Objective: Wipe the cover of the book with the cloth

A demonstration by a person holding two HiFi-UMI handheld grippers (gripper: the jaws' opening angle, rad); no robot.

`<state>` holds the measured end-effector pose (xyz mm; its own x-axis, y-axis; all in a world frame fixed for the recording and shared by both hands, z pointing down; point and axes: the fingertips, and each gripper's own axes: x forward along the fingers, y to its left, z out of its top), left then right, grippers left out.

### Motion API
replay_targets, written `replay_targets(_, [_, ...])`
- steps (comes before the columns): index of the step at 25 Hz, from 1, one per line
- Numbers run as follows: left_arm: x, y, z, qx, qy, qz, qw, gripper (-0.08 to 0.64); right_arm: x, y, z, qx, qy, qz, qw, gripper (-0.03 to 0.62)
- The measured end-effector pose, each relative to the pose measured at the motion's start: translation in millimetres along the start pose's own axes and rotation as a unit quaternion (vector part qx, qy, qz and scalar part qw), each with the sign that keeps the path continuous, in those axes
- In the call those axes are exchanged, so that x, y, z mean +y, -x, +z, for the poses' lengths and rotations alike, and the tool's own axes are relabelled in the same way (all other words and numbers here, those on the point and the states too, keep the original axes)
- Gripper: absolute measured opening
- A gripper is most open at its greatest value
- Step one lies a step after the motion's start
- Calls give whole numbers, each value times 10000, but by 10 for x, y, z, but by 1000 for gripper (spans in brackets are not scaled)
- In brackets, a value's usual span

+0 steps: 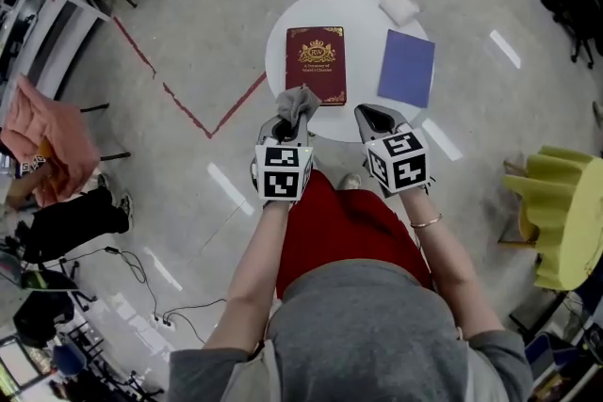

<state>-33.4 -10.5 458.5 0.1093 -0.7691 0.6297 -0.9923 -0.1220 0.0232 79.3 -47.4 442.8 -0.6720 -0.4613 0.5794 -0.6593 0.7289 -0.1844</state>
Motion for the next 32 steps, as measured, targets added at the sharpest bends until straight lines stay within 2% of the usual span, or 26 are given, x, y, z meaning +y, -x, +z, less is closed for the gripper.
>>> replay_targets(5, [-65,130,98,-180,7,16,9998,29,-36,169,75,-239,-75,-16,9997,28])
replay_targets(10, [-117,266,274,-576,156,-75,9982,29,-60,368,213,-556,-22,-14,9984,28])
replay_targets(19, [-169,490,533,-1066,36,10,9943,29,-95,752,565,-1318,111,-227,9910,28])
replay_targets(26, [-175,651,723,-1407,-34,62,9900,29,-150,919,678,-1646,-60,-301,9859,28])
replay_targets(32, [-156,718,754,-1513,-66,145,9884,29,-168,1008,725,-1811,-144,-302,9829,28])
